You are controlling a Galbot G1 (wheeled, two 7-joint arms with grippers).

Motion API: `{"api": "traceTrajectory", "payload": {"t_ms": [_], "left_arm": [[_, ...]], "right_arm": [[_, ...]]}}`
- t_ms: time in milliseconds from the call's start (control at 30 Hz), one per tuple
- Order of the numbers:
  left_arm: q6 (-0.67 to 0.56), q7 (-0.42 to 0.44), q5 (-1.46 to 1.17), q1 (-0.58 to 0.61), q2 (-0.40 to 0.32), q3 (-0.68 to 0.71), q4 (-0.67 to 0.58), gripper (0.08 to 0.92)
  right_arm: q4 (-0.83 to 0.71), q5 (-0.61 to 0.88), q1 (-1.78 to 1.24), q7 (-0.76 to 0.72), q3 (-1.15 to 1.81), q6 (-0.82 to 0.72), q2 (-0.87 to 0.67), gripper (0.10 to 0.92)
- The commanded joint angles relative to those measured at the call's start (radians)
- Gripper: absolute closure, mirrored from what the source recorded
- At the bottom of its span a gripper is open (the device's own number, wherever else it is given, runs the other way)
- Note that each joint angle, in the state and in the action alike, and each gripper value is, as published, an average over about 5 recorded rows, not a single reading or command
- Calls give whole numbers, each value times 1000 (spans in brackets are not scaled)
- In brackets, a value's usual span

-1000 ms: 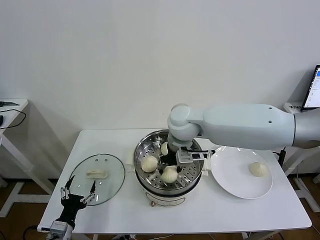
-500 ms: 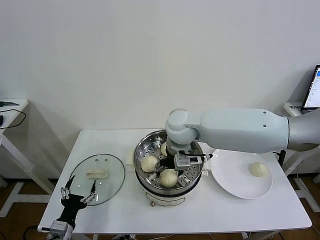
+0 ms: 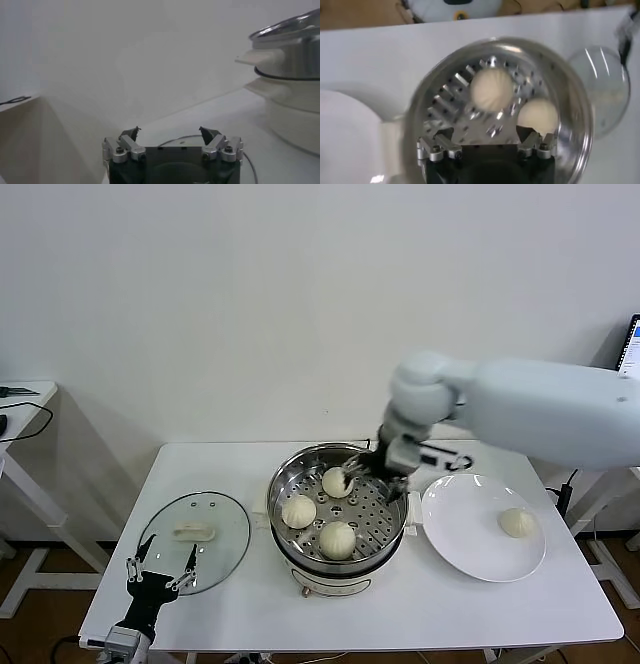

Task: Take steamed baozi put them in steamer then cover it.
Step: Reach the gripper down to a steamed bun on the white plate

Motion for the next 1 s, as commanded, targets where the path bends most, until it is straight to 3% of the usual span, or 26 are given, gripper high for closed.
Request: {"api": "traceTrajectory", "payload": {"t_ms": [33, 167, 367, 1000], "left_arm": [[3, -2, 5, 8, 1, 11, -16, 177], [5, -5, 4, 8, -3, 19, -28, 177], [5, -7, 7, 5, -8, 31, -26, 177], [10, -9, 8, -1, -12, 28, -14, 177]], "right_arm": [[-76, 125, -4, -83, -16, -327, -331, 203], [-164, 3, -108, -74, 30, -385, -388, 203], [-331, -187, -425, -72, 345, -363, -406, 203], [-603, -380, -797, 5, 723, -293, -225, 203]]}}
